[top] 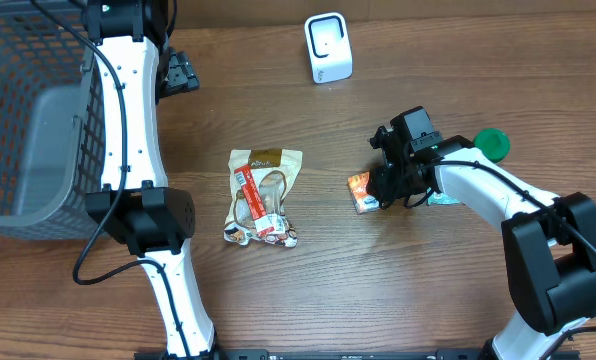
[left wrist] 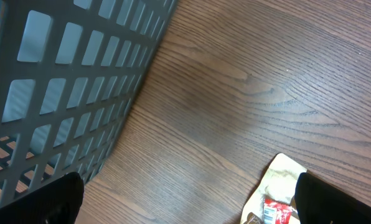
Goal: Scan the item barcode
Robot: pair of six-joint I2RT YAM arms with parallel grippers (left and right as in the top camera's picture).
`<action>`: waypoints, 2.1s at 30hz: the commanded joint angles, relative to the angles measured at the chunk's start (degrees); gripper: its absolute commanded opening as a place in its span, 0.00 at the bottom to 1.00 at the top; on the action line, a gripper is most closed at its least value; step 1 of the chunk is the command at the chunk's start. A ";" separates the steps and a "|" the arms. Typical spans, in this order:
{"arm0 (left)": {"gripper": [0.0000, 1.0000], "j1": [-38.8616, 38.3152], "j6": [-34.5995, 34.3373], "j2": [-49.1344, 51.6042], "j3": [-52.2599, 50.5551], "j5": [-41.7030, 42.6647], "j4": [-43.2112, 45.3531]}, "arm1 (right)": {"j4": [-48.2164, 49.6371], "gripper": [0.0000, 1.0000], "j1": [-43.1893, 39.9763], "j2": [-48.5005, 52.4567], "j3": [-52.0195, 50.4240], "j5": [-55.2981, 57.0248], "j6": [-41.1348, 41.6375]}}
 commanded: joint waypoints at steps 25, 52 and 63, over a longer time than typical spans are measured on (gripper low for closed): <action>1.00 -0.13 0.00 -1.09 0.35 -0.74 0.00 | 2.75 0.04 0.22 -0.76 -2.89 -0.96 2.08; 1.00 -0.13 0.00 -1.09 0.35 -0.74 0.00 | -21.53 0.03 0.26 -3.34 46.23 11.17 -10.67; 1.00 -0.13 0.00 -1.09 0.35 -0.74 0.00 | -11.04 0.03 2.40 2.45 50.60 23.93 -25.18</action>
